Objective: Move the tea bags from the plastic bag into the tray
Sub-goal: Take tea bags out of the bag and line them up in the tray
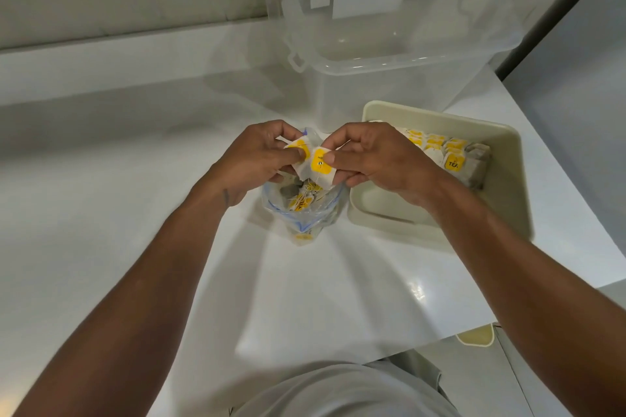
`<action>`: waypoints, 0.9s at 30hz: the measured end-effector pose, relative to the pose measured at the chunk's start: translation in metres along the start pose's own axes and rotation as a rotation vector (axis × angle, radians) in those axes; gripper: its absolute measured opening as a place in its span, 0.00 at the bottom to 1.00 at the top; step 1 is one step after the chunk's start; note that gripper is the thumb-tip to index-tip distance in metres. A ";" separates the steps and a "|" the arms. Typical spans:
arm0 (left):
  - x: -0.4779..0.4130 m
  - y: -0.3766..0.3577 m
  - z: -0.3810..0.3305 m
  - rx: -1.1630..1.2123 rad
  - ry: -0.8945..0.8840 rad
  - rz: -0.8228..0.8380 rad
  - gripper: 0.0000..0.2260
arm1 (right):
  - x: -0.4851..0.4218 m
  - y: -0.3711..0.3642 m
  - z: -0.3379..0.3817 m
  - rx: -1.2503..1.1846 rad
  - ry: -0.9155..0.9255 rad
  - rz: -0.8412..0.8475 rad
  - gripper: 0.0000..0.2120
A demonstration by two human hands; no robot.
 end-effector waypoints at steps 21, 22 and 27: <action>-0.015 -0.024 -0.053 -0.065 -0.148 0.003 0.06 | 0.022 0.069 0.003 0.015 0.035 -0.223 0.04; -0.018 -0.026 -0.057 -0.075 -0.163 -0.012 0.06 | 0.024 0.076 0.003 0.018 0.035 -0.242 0.04; -0.028 -0.049 -0.079 -0.188 -0.254 0.034 0.07 | 0.034 0.101 -0.006 0.123 0.025 -0.305 0.03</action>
Point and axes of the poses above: each hand's wrist, its own x-axis away from the middle knuckle, its own y-axis out of the back of the hand, z = x × y, the point moved 6 cm from there along -x, towards the middle knuckle, and after that the axes turned 2 degrees about z, right-handed, at the moved point
